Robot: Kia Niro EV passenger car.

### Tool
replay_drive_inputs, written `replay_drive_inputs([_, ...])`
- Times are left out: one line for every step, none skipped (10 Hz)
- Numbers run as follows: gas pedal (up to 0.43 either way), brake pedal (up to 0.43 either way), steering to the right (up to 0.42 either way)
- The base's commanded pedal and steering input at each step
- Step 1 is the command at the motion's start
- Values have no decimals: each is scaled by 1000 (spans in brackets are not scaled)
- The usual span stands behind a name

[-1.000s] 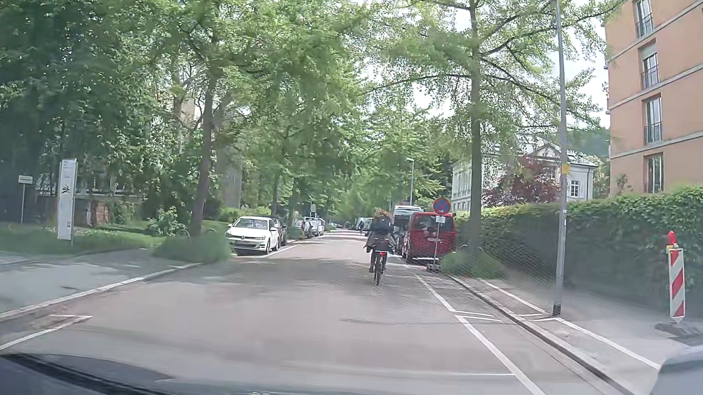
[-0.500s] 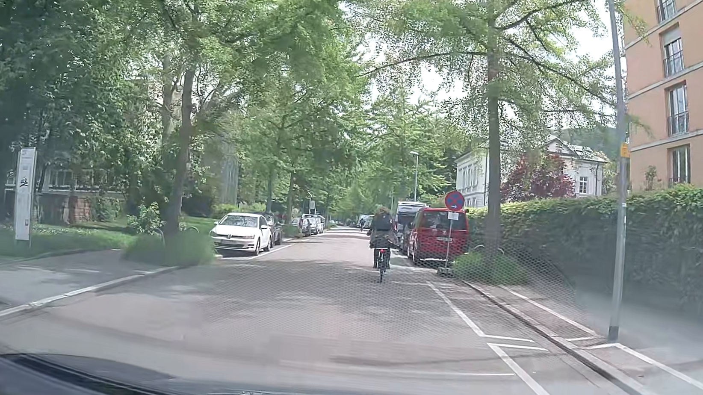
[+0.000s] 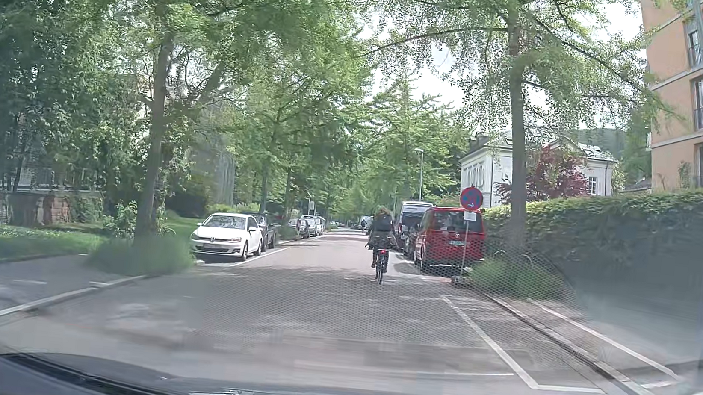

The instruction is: Follow the waypoints while adhering to traffic rules and regulations

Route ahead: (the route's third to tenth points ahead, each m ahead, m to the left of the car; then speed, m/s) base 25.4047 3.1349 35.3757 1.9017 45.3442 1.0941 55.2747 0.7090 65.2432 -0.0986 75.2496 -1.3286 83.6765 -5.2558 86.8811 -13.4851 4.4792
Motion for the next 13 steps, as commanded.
replay_drive_inputs([20,0,-6])
replay_drive_inputs([20,0,-6])
replay_drive_inputs([20,0,-6])
replay_drive_inputs([20,0,-6])
replay_drive_inputs([20,0,-6])
replay_drive_inputs([20,0,-6])
replay_drive_inputs([20,0,-6])
replay_drive_inputs([20,0,-5])
replay_drive_inputs([20,0,-5])
replay_drive_inputs([20,0,-5])
replay_drive_inputs([20,0,-4])
replay_drive_inputs([20,0,-2])
replay_drive_inputs([20,0,-1])
